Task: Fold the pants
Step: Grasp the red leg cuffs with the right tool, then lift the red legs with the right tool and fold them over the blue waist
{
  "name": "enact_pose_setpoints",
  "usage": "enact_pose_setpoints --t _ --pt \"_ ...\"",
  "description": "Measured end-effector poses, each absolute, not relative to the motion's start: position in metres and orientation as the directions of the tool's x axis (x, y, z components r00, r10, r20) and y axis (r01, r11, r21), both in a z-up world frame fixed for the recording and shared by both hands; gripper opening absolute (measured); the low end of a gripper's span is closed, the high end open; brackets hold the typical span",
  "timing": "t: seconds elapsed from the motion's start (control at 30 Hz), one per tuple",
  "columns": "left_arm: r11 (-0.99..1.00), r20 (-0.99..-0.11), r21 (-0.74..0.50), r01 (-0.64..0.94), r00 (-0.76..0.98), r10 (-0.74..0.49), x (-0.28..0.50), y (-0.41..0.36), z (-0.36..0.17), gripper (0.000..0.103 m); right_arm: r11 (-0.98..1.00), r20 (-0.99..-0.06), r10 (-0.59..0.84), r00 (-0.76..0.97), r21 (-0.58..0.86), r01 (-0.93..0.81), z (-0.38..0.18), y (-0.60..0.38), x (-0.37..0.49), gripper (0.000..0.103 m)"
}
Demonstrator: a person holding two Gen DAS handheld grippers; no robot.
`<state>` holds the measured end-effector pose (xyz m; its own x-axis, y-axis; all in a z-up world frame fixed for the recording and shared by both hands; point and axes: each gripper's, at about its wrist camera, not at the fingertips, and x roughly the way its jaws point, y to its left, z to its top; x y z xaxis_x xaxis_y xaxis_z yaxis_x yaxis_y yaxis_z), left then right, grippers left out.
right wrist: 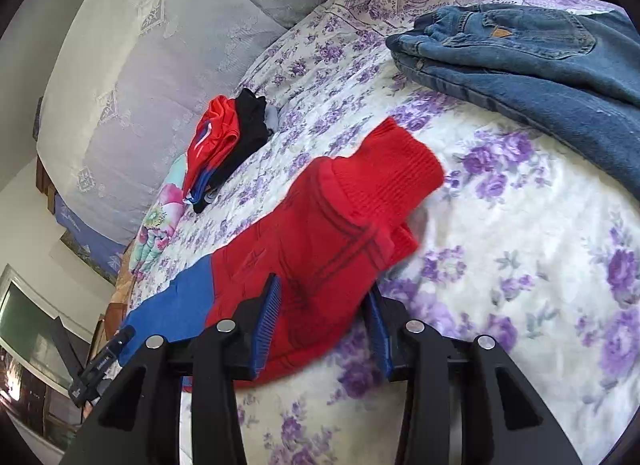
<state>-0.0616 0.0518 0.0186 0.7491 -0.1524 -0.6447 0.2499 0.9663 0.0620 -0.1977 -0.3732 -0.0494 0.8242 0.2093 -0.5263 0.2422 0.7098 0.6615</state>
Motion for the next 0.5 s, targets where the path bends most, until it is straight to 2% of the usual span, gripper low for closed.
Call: enact_pose_setpoints --t 0.07,0.13,0.2,0.3,0.5 --pt "0.954 -0.675 0.065 0.291 0.717 -0.173 -0.063 0.033 0.007 0.098 0.702 -0.514 0.200 0.834 0.669 0.244 -0.052 -0.372 -0.195 0.028" --pt "0.940 -0.712 0.133 0.315 0.690 -0.131 -0.064 0.015 -0.012 0.098 0.704 -0.498 0.191 0.846 0.670 0.235 -0.052 -0.371 -0.198 0.022" --pt "0.930 -0.741 0.177 0.323 0.665 -0.090 -0.061 0.008 -0.028 0.099 0.733 -0.496 0.167 0.852 0.641 0.229 -0.046 -0.368 -0.201 0.020" --pt "0.950 -0.745 0.106 0.295 0.656 -0.120 -0.058 0.022 -0.021 0.099 0.810 -0.517 0.090 0.851 0.536 0.240 -0.029 -0.353 -0.199 0.020" --pt "0.986 -0.678 0.062 0.157 0.731 -0.073 -0.062 0.084 0.009 0.099 0.943 -0.500 -0.049 0.865 0.263 0.205 0.018 -0.304 -0.186 0.019"
